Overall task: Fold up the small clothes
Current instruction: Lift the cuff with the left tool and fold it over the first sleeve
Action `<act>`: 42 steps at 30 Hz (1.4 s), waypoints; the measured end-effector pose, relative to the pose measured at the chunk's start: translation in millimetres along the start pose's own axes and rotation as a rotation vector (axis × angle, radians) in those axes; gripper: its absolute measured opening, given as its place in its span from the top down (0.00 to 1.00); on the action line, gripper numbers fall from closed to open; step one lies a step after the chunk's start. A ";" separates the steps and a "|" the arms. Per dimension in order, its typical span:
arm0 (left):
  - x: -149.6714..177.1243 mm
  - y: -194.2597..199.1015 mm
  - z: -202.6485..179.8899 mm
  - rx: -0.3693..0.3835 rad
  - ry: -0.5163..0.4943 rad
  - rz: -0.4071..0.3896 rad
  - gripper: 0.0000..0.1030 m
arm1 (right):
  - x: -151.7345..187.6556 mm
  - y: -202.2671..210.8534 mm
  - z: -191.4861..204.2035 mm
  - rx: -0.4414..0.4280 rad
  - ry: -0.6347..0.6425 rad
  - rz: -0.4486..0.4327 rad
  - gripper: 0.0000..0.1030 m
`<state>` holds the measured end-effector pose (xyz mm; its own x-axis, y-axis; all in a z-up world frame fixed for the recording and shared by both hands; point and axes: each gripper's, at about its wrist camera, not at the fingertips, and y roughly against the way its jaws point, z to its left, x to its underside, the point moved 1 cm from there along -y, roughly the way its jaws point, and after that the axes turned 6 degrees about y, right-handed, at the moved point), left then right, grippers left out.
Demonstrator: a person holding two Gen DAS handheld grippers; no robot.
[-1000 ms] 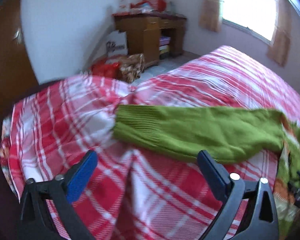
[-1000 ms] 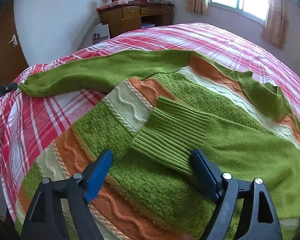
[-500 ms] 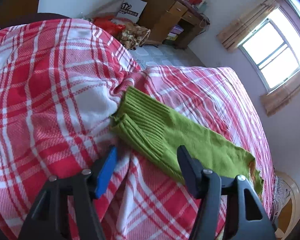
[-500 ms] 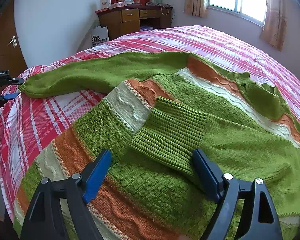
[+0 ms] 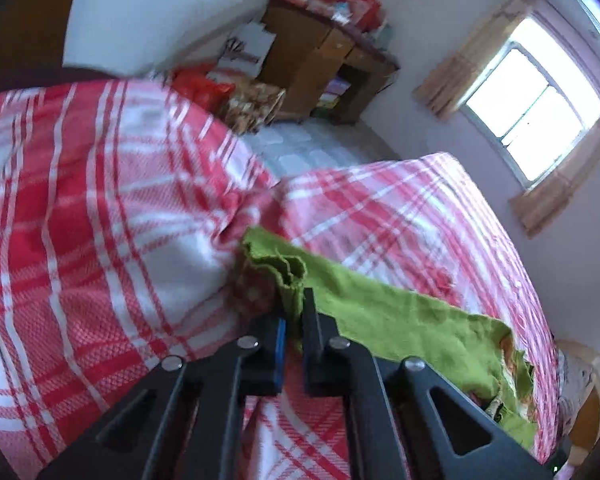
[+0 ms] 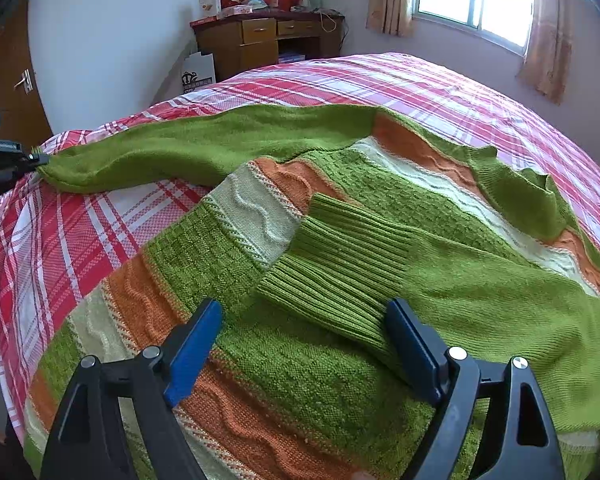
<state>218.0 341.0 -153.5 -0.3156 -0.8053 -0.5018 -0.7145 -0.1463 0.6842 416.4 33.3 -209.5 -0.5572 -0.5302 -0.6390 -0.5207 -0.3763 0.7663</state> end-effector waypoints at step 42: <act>29.4 98.5 -281.8 0.328 -0.460 -0.120 0.95 | 85.9 123.5 -81.2 0.304 -0.147 0.022 0.17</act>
<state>314.2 140.9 48.3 -0.4069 -0.4509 -0.7945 -0.8952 0.0237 0.4450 356.7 -120.4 -164.4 -0.6460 -0.4123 -0.6424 -0.6644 -0.1107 0.7391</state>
